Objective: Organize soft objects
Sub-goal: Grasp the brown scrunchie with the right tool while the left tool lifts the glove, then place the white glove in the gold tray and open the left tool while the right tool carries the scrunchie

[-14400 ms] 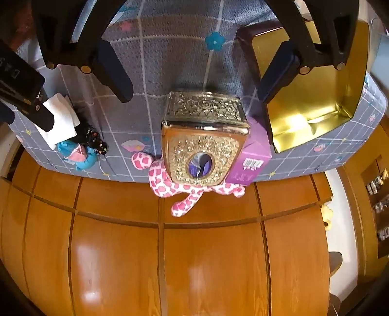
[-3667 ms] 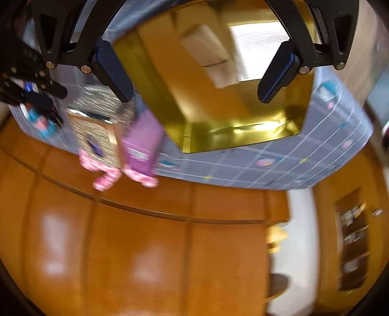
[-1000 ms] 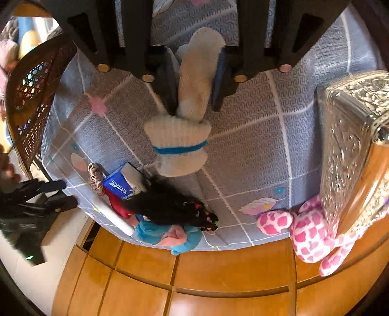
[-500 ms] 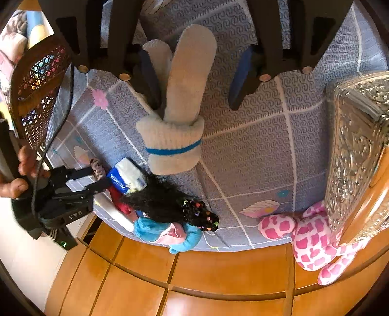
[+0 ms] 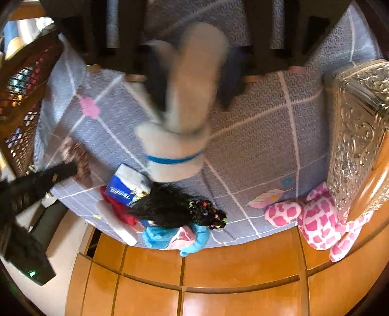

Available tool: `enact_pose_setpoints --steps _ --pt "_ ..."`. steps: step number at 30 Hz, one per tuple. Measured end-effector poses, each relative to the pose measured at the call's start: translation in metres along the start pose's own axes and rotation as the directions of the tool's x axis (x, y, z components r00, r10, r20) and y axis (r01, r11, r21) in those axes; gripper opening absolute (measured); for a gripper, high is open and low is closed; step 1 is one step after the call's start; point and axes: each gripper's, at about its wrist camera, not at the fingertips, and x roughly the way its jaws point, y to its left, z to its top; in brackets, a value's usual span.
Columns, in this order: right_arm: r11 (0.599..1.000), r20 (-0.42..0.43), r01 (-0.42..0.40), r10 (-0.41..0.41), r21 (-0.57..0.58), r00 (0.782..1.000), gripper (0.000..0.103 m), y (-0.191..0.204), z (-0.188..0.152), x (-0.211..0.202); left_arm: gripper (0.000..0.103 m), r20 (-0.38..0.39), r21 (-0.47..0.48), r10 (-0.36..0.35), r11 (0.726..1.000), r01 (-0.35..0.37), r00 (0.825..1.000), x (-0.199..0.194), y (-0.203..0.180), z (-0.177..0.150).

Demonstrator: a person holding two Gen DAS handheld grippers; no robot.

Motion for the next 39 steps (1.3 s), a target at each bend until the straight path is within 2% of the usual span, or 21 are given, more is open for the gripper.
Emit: enact_pose_setpoints --steps 2,5,10,13,16,18,22,24,29,33,39 --pt "0.998 -0.037 -0.022 0.020 -0.062 0.999 0.009 0.017 -0.012 0.008 0.016 -0.004 0.000 -0.003 1.000 0.003 1.000 -0.003 0.001 0.002" --pt "0.989 -0.059 -0.022 0.014 -0.146 0.998 0.010 0.046 -0.028 0.018 0.016 0.029 -0.021 -0.011 1.000 0.012 1.000 -0.017 0.006 0.010" --pt "0.983 -0.071 -0.061 0.049 -0.174 0.996 0.010 0.068 -0.033 0.037 0.016 0.131 -0.098 -0.014 0.995 0.027 0.991 -0.058 0.030 0.044" --pt "0.979 -0.085 -0.073 0.058 -0.190 0.995 0.010 0.078 -0.030 0.053 0.016 0.183 -0.156 0.026 0.988 0.003 0.983 -0.081 0.056 0.067" --pt "0.975 -0.037 -0.052 0.046 -0.216 0.998 0.010 0.084 -0.032 0.054 0.016 0.211 -0.256 0.084 0.966 -0.028 0.974 -0.099 0.094 0.085" --pt "0.974 -0.025 -0.060 0.055 -0.220 0.998 0.010 0.085 -0.033 0.057 0.016 0.226 -0.329 0.152 0.942 -0.071 0.962 -0.112 0.122 0.092" --pt "0.972 -0.013 -0.066 0.065 -0.225 0.998 0.011 0.080 -0.035 0.051 0.016 0.219 -0.483 0.267 0.866 -0.134 0.938 -0.137 0.178 0.084" --pt "0.970 0.003 -0.059 0.062 -0.237 0.998 0.011 0.084 -0.035 0.054 0.016 0.208 -0.540 0.324 0.825 -0.169 0.923 -0.150 0.203 0.074" --pt "0.967 0.030 -0.059 0.069 -0.246 0.997 0.012 0.089 -0.036 0.059 0.016 0.179 -0.598 0.410 0.767 -0.232 0.894 -0.182 0.228 0.025" --pt "0.962 0.051 -0.047 0.063 -0.268 0.997 0.012 0.089 -0.038 0.057 0.016 0.132 -0.660 0.428 0.711 -0.243 0.894 -0.196 0.242 -0.022" --pt "0.954 0.093 -0.011 0.041 -0.298 0.995 0.012 0.094 -0.042 0.057 0.016 0.020 -0.767 0.409 0.591 -0.248 0.912 -0.190 0.271 -0.086"
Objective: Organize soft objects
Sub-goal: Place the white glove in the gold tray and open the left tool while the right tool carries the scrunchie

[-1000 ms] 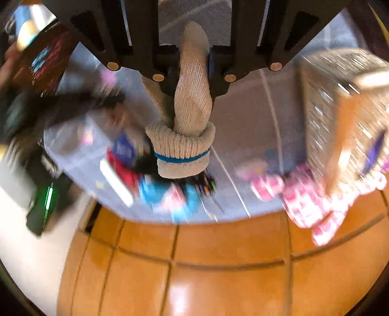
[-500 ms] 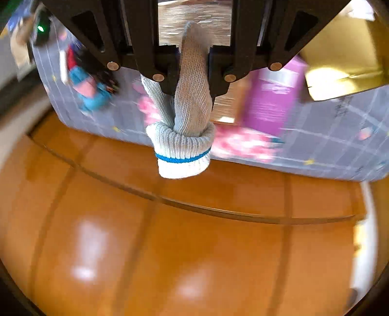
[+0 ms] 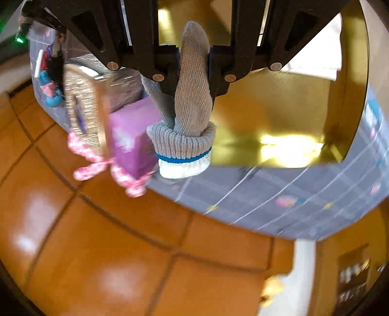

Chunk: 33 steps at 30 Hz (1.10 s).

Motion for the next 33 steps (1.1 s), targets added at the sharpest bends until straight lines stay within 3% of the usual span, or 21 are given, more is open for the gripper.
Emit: enact_pose_setpoints --steps 3,6,9,10,11,15,17,20,26,29,33 --pt "1.000 0.015 0.010 -0.010 -0.008 1.000 0.012 0.001 -0.002 -0.001 0.016 -0.047 -0.092 -0.016 0.996 0.012 0.999 0.015 0.023 -0.005" --pt "1.000 0.031 0.019 -0.019 -0.016 0.999 0.012 0.002 -0.003 -0.002 0.019 -0.052 -0.090 0.018 0.996 -0.023 0.998 0.022 0.030 -0.011" --pt "0.999 0.049 0.038 -0.036 -0.031 0.998 0.012 0.005 -0.006 -0.002 0.039 -0.054 -0.088 0.031 0.995 -0.036 0.998 0.025 0.035 -0.015" --pt "0.998 0.054 0.045 -0.043 -0.036 0.998 0.012 0.006 -0.006 -0.002 0.053 -0.048 -0.086 0.034 0.996 -0.038 0.998 0.023 0.036 -0.015" --pt "0.998 0.059 0.054 -0.052 -0.041 0.997 0.012 0.007 -0.006 -0.002 0.060 -0.036 -0.083 0.034 0.996 -0.037 0.999 0.020 0.037 -0.017" --pt "0.996 0.076 0.078 -0.074 -0.048 0.994 0.010 0.011 -0.007 -0.003 0.060 0.008 -0.026 0.068 0.997 -0.068 0.998 -0.001 0.035 -0.017" --pt "0.997 0.079 0.069 -0.065 -0.045 0.995 0.009 0.012 -0.006 -0.005 0.066 0.017 0.010 0.087 0.996 -0.087 0.996 -0.010 0.033 -0.020" --pt "0.999 0.097 0.026 -0.022 -0.048 0.995 0.009 0.018 -0.004 -0.013 0.070 0.052 0.064 0.130 0.989 -0.133 0.990 -0.026 0.033 -0.028" --pt "0.973 0.148 -0.100 0.133 -0.208 0.980 0.009 0.069 -0.001 -0.044 0.072 0.087 0.087 0.209 0.972 -0.217 0.974 -0.042 0.036 -0.045" --pt "0.930 0.145 -0.169 0.226 -0.326 0.963 0.009 0.109 -0.004 -0.058 0.079 0.108 0.067 0.233 0.968 -0.241 0.966 -0.046 0.039 -0.044" --pt "0.830 0.109 -0.268 0.363 -0.489 0.925 0.009 0.177 -0.013 -0.075 0.084 0.144 0.040 0.249 0.966 -0.257 0.958 -0.053 0.044 -0.042"
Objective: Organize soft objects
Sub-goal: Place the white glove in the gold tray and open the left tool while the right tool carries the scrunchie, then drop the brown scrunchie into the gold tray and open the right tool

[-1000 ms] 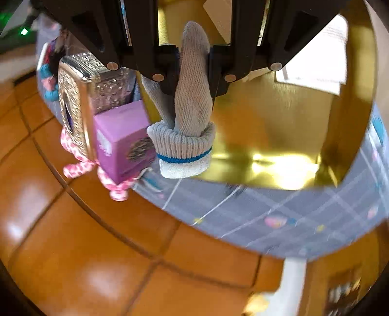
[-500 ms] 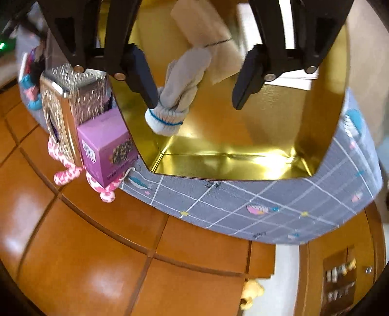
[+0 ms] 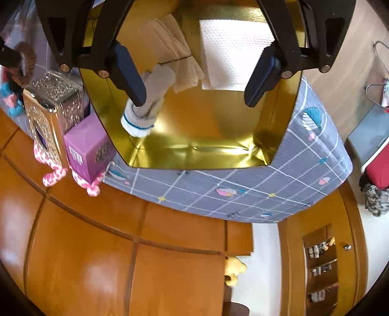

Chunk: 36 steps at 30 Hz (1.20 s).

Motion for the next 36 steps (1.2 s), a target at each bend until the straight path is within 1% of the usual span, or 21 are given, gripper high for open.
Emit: enact_pose_setpoints --steps 3,5,7,11,12,13,16,20,24,26,28,30,36 --pt "0.991 0.000 -0.098 0.098 -0.086 0.995 0.009 0.041 0.017 0.012 0.084 0.004 -0.017 -0.003 1.000 0.003 1.000 -0.001 0.006 0.003" --pt "0.981 -0.009 -0.136 0.136 -0.136 0.991 0.009 0.064 0.025 0.021 0.084 0.008 -0.027 -0.008 1.000 0.008 1.000 -0.002 0.009 0.005" --pt "0.970 -0.026 -0.170 0.168 -0.172 0.985 0.010 0.087 0.032 0.033 0.084 0.011 -0.032 -0.005 0.999 0.005 1.000 -0.003 0.011 0.006" --pt "0.959 -0.066 -0.207 0.198 -0.195 0.978 0.013 0.110 0.038 0.060 0.084 0.017 -0.034 -0.001 0.999 0.001 1.000 -0.003 0.012 0.008" --pt "0.958 -0.086 -0.212 0.199 -0.193 0.976 0.019 0.114 0.038 0.071 0.084 0.016 -0.033 0.000 0.999 0.000 1.000 -0.003 0.012 0.008" --pt "0.960 -0.096 -0.207 0.192 -0.191 0.977 0.025 0.117 0.038 0.078 0.084 0.016 -0.033 0.001 0.999 -0.001 1.000 -0.002 0.012 0.008" --pt "0.968 -0.119 -0.177 0.158 -0.180 0.980 0.030 0.118 0.032 0.094 0.084 0.016 -0.028 0.001 1.000 -0.001 1.000 -0.002 0.011 0.007" --pt "0.973 -0.113 -0.151 0.132 -0.173 0.985 0.031 0.115 0.025 0.096 0.084 0.016 -0.015 -0.003 1.000 0.003 1.000 -0.002 0.007 0.004" --pt "0.977 -0.061 -0.109 0.100 -0.183 0.993 0.032 0.111 0.023 0.081 0.085 0.018 0.027 -0.002 1.000 0.002 1.000 -0.003 -0.003 0.001" --pt "0.979 -0.030 -0.084 0.080 -0.186 0.996 0.032 0.110 0.021 0.074 0.089 0.022 0.045 -0.001 0.999 0.000 1.000 -0.004 -0.009 -0.001" --pt "0.981 0.000 -0.054 0.055 -0.188 0.999 0.033 0.110 0.021 0.067 0.090 0.028 0.056 -0.006 0.998 0.004 1.000 -0.007 -0.013 -0.003" --pt "0.983 0.027 -0.021 0.027 -0.185 0.999 0.037 0.107 0.021 0.061 0.090 0.034 0.072 -0.006 0.997 0.004 0.999 -0.009 -0.018 -0.005" --pt "0.984 0.090 0.054 -0.039 -0.168 0.995 0.039 0.100 0.018 0.046 0.091 0.048 0.103 -0.017 0.995 0.012 0.999 -0.015 -0.028 -0.008"
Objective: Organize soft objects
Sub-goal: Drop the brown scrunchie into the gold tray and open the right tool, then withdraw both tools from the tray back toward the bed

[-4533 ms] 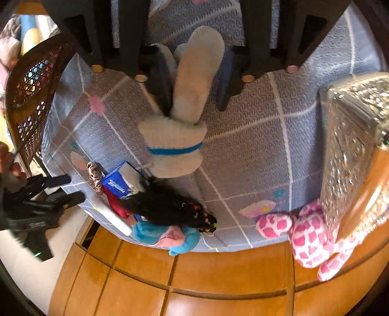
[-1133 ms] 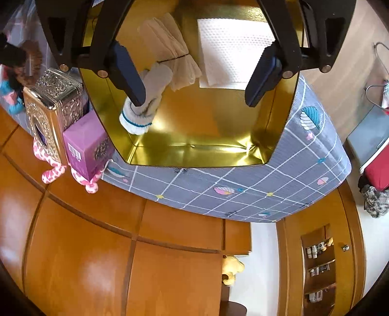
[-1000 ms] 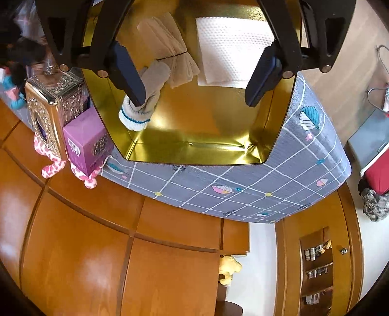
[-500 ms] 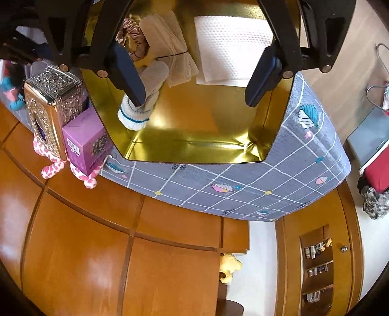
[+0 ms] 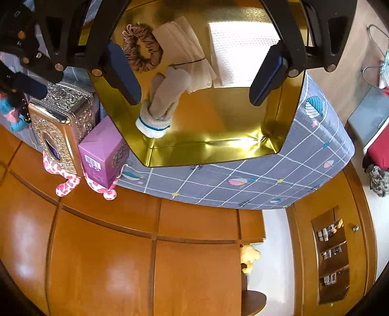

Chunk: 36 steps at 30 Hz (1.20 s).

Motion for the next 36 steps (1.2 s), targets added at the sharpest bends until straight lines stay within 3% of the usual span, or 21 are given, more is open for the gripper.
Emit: enact_pose_setpoints --steps 14,23,31,36 --pt "0.984 0.059 0.147 -0.154 0.101 0.986 0.039 -0.050 -0.009 -0.029 0.091 0.019 0.084 -0.038 0.996 0.037 0.999 -0.010 -0.025 -0.008" --pt "0.951 0.041 0.269 -0.278 0.151 0.960 0.039 -0.101 -0.022 -0.045 0.091 -0.002 0.112 -0.065 0.992 0.065 0.998 -0.010 -0.038 -0.014" --pt "0.884 0.010 0.405 -0.419 0.233 0.908 0.039 -0.178 -0.038 -0.076 0.091 -0.001 0.151 -0.108 0.983 0.107 0.994 -0.014 -0.053 -0.021" --pt "0.779 -0.022 0.497 -0.530 0.383 0.848 0.039 -0.252 -0.058 -0.109 0.091 0.010 0.178 -0.192 0.966 0.187 0.981 -0.028 -0.070 -0.018"
